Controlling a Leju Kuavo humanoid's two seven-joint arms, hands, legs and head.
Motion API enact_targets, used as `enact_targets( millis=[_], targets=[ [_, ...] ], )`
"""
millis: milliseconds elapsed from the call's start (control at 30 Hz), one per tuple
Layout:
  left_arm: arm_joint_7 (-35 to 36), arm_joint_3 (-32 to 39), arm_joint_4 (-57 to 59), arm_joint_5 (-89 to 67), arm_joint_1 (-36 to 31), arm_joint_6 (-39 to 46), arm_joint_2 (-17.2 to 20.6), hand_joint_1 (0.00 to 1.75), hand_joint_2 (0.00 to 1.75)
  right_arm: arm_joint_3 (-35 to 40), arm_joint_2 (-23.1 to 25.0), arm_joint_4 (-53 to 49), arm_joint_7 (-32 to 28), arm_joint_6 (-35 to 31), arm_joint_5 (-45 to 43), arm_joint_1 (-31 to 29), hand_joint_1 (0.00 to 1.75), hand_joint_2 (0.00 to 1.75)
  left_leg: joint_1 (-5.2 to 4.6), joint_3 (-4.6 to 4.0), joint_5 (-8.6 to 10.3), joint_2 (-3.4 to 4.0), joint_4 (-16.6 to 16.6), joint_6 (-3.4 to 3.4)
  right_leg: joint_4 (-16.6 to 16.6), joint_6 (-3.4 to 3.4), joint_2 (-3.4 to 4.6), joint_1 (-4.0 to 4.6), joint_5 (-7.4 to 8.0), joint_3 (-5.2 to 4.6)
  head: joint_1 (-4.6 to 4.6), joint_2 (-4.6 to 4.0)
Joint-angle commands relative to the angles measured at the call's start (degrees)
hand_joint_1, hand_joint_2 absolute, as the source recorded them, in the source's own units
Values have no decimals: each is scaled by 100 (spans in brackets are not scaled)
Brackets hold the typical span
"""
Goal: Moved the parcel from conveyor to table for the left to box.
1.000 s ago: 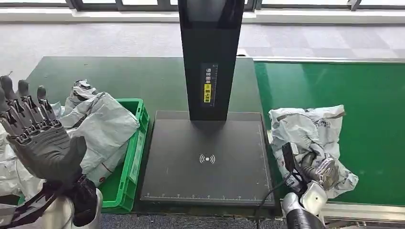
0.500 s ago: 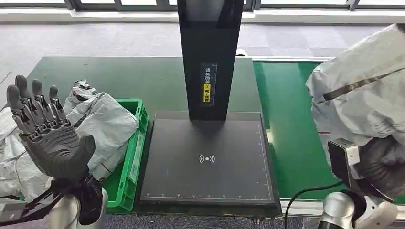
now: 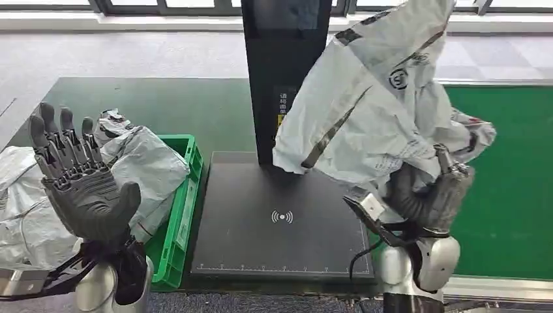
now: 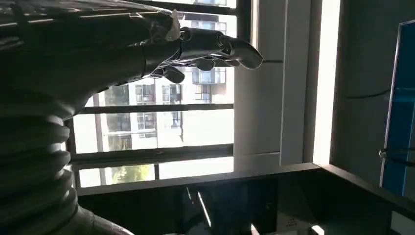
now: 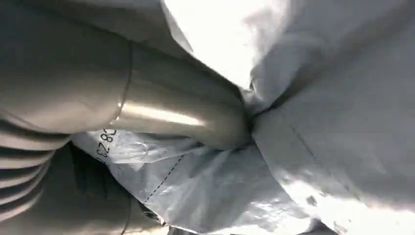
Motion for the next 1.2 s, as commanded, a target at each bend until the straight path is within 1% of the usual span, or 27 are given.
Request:
enact_targets(
  millis=[33, 167, 233, 267, 367, 400, 467, 600, 633, 667, 700, 733, 800, 900, 933, 1033, 1100, 1200],
  targets=[
    [13, -61, 285, 20, -196, -9, 52, 0, 175, 560, 250, 1565, 97, -2, 226, 42, 175, 175, 6, 22, -3, 3, -14, -6, -17, -1, -1, 7, -1, 23, 2, 0],
    [13, -61, 285, 20, -196, -9, 52, 0, 175, 560, 250, 1565, 97, -2, 226, 42, 175, 175, 4, 13, -3, -6, -7, -4, -9, -1, -4, 4, -2, 16, 0, 0],
    [13, -59, 289, 26, -200, -22, 55, 0, 175, 565, 243, 1559, 108, -2, 356, 59, 175, 175, 3, 26, -3, -5, -19, -7, -20, -1, -6, 3, -2, 28, 0, 2],
    [13, -51, 305, 33, -213, -57, 55, 0, 175, 726, 199, 1945, 134, -2, 510, 39, 175, 175, 3, 16, -2, -10, -12, -5, -13, -1, -9, 3, -3, 19, 0, 2],
    [13, -39, 341, 51, -236, -83, 55, 0, 175, 890, 165, 2381, 322, -2, 709, -54, 175, 175, 5, 26, -2, -8, -20, -6, -22, -2, -7, 6, 0, 29, 0, 2],
    [13, -36, 345, 47, -232, -97, 48, 0, 175, 924, 149, 2503, 396, -2, 769, -102, 175, 175, 3, 18, -3, -3, -12, -4, -14, -2, -2, 4, 0, 19, 0, 2],
    [13, -34, 353, 45, -226, -106, 47, 0, 175, 951, 145, 2573, 410, 14, 766, -90, 175, 175, 4, 29, -1, 0, -24, -8, -24, -3, -2, 4, 2, 28, 0, 0],
    [13, -18, 388, 46, -231, -158, 28, 0, 175, 1071, 57, 2783, 544, 176, 688, -192, 175, 175, 3, 16, -2, -8, -13, -4, -15, -1, -9, 4, -1, 17, 0, 2],
    [13, -21, 402, 23, -243, -169, 24, 0, 175, 1131, 13, 2848, 612, 282, 659, -215, 14, 175, 3, 23, -1, -8, -21, -6, -22, -1, -11, 4, -1, 24, 0, 0],
    [13, -21, 404, 24, -245, -171, 23, 0, 175, 1133, 3, 2859, 636, 292, 665, -216, 0, 175, 3, 17, -3, -7, -13, -4, -15, 0, -7, 4, -2, 19, 0, 0],
    [13, -24, 414, 10, -248, -165, 23, 0, 175, 1146, -6, 2813, 768, 95, 723, -198, 0, 175, 4, 24, -3, -6, -18, -5, -21, 0, -8, 4, -2, 27, 0, 0],
    [13, -23, 413, 1, -240, -146, 17, 0, 175, 1151, -8, 2790, 752, 48, 543, -189, 0, 175, 3, 13, -3, -7, -10, -4, -13, 0, -8, 3, -2, 15, 0, 0],
    [13, -22, 405, 1, -231, -133, 15, 0, 175, 1162, -54, 2688, 732, 3, 460, -167, 0, 175, 2, 11, -2, -12, -9, -4, -11, 0, -13, 2, -4, 14, 0, 2],
    [13, -36, 351, 11, -194, -123, 15, 0, 175, 1164, -96, 2303, 604, -2, 109, -104, 0, 175, 1, 13, -2, -20, -11, -4, -12, 0, -19, 1, -6, 18, 0, 0],
    [13, -42, 346, 14, -186, -125, 13, 0, 175, 1164, -97, 2189, 542, -2, 3, -79, 0, 0, 1, 5, -3, -14, -5, -3, -7, 0, -12, 1, -4, 8, 0, 2],
    [13, -37, 374, 22, -192, -137, 5, 0, 175, 1114, -94, 1707, 301, -2, -221, 89, 0, 0, 0, 6, -2, -17, -6, -4, -8, 0, -19, 0, -6, 9, 0, 2],
    [13, -27, 386, 21, -204, -130, -2, 0, 175, 1044, -23, 1387, 39, -2, -388, 227, 0, 0, 0, 6, -1, -23, -8, -4, -9, 0, -24, 0, -7, 11, 0, 0],
    [13, -45, 384, -3, -206, -104, 3, 0, 175, 940, 83, 1215, -204, -2, -521, 297, 0, 0, -1, 2, -2, -19, -4, -3, -4, 0, -20, -1, -7, 4, 0, 0]
  ],
)
